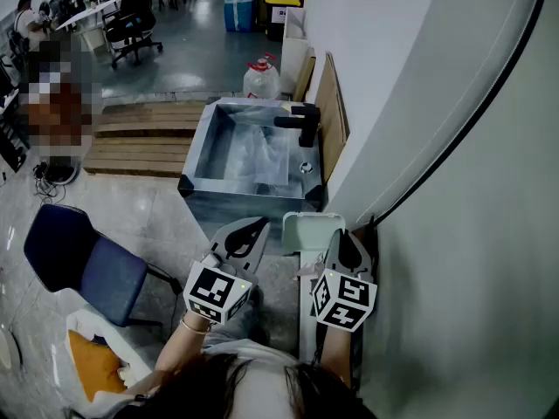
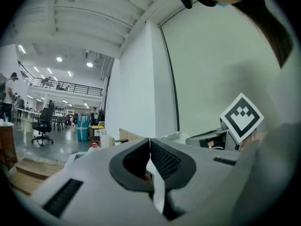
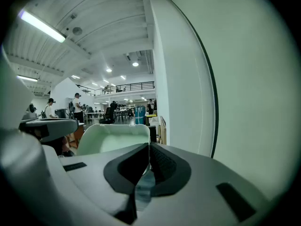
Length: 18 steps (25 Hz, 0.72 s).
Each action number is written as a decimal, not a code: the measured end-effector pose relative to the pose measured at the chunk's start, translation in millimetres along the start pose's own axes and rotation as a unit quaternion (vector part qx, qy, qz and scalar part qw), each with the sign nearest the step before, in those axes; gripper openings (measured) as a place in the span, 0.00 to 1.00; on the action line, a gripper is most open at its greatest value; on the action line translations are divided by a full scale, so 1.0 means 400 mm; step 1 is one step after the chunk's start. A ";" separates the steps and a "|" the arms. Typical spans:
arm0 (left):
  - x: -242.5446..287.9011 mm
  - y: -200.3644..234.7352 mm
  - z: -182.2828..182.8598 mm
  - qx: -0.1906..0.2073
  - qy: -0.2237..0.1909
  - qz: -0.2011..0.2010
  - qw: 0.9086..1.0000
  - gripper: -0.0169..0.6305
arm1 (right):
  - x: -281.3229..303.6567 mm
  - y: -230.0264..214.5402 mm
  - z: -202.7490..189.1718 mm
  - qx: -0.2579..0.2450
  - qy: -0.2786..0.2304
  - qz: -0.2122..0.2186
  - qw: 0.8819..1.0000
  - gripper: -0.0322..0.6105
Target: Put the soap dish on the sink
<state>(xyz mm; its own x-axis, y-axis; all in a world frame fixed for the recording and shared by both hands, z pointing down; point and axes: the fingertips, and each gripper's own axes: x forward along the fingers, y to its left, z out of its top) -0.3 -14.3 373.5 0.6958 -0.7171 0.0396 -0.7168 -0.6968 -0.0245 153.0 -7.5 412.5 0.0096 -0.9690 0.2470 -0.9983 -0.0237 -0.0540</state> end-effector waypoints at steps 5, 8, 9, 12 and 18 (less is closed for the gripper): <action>0.045 0.044 -0.011 -0.002 0.003 -0.003 1.000 0.04 | 0.065 -0.002 -0.002 0.003 0.004 -0.006 1.000 0.10; 0.073 0.069 -0.016 -0.005 0.004 -0.006 1.000 0.04 | 0.105 -0.004 0.001 -0.004 0.007 -0.012 1.000 0.09; 0.081 0.079 -0.016 -0.005 0.004 -0.008 1.000 0.04 | 0.117 -0.002 0.003 -0.006 0.007 -0.013 1.000 0.10; 0.105 0.108 -0.013 -0.004 0.003 -0.012 1.000 0.04 | 0.153 0.003 0.012 -0.008 0.011 -0.016 1.000 0.09; 0.155 0.170 -0.016 -0.009 0.008 -0.021 1.000 0.04 | 0.228 0.014 0.031 -0.018 0.017 -0.023 0.999 0.10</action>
<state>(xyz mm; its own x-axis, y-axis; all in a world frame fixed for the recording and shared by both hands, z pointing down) -6.2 -106.1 380.6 0.7250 -0.6864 0.0560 -0.6873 -0.7264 -0.0053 149.2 -98.9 422.6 0.0546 -0.9581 0.2813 -0.9982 -0.0588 -0.0066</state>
